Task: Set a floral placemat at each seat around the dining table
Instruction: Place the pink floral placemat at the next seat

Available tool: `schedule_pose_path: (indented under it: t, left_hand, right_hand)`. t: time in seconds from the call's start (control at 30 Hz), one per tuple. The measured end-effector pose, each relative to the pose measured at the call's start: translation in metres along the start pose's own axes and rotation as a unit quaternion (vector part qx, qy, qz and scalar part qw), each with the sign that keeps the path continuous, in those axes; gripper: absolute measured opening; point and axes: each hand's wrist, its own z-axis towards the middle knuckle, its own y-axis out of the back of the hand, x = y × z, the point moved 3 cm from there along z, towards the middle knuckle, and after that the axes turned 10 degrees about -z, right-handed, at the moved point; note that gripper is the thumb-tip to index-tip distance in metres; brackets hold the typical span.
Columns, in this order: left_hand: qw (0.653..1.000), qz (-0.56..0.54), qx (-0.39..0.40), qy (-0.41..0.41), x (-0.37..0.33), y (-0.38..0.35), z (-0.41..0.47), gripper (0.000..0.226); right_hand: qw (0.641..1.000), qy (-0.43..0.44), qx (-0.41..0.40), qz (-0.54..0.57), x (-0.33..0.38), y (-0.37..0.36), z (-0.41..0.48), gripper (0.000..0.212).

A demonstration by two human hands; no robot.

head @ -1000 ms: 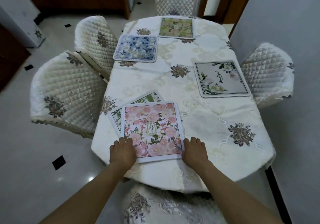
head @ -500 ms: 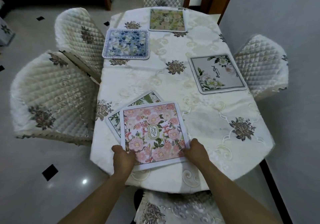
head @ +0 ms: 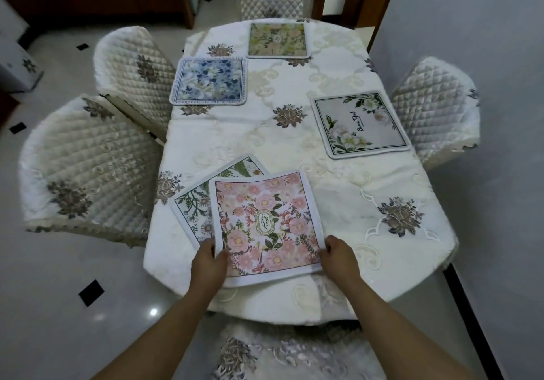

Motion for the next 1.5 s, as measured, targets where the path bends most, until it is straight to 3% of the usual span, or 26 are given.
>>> schedule_pose_path:
  t: [0.13,0.27,0.53,0.63,0.7,0.77,0.83,0.9,1.0,1.13,1.27,1.33,1.43,1.5]
  left_hand:
    - [0.995,0.029,0.046,-0.078,-0.026,-0.041,-0.019,0.006]
    - [0.988,0.035,0.110,-0.099,-0.037,-0.090,-0.038,0.007]
    - [0.988,0.072,0.132,-0.043,-0.020,-0.135,-0.044,0.017]
    - [0.995,0.068,0.076,0.002,-0.010,-0.120,-0.038,0.013]
    - [0.997,0.068,-0.026,0.018,-0.003,-0.094,-0.030,0.020]
    - [0.981,0.066,-0.152,0.096,0.007,-0.063,-0.017,0.041]
    - [0.950,0.030,-0.229,0.209,0.012,-0.036,-0.005,0.055]
    - [0.928,-0.027,-0.250,0.275,0.014,-0.018,0.010,0.061]
    - [0.916,-0.102,-0.255,0.292,0.013,-0.001,0.034,0.060]
    - [0.925,-0.127,-0.204,0.295,0.016,0.009,0.051,0.035]
    - [0.936,-0.133,-0.163,0.282,0.019,0.015,0.066,0.028]
    - [0.957,-0.089,-0.144,0.234,0.008,0.019,0.077,0.017]
    - [0.982,-0.037,-0.129,0.131,-0.024,0.028,0.103,0.029]
    - [0.988,-0.034,-0.129,0.080,-0.052,0.035,0.128,0.026]
  right_hand:
    - [0.998,-0.015,-0.053,-0.011,-0.042,0.030,-0.006,0.025]
    - [0.994,-0.065,-0.083,-0.008,-0.096,0.056,-0.014,0.030]
    - [0.991,-0.110,-0.072,-0.007,-0.154,0.057,-0.027,0.024]
    - [0.991,-0.117,-0.063,0.001,-0.158,0.051,-0.025,0.019]
    - [0.991,-0.119,-0.057,-0.002,-0.159,0.049,-0.023,0.017]
    - [0.992,-0.117,-0.054,-0.007,-0.159,0.048,-0.021,0.017]
    - [0.992,-0.113,-0.061,-0.008,-0.160,0.047,-0.020,0.025]
    - [0.991,-0.110,-0.070,-0.008,-0.158,0.047,-0.020,0.034]
    - [0.991,-0.116,-0.072,-0.011,-0.156,0.048,-0.020,0.036]
    - [0.990,-0.118,-0.074,-0.019,-0.153,0.048,-0.020,0.028]
    - [0.990,-0.114,-0.081,-0.022,-0.152,0.047,-0.019,0.027]
    - [0.990,-0.115,-0.082,-0.024,-0.151,0.047,-0.020,0.028]
    - [0.989,-0.116,-0.085,-0.028,-0.150,0.047,-0.019,0.030]
    - [0.989,-0.122,-0.083,-0.033,-0.150,0.047,-0.020,0.029]
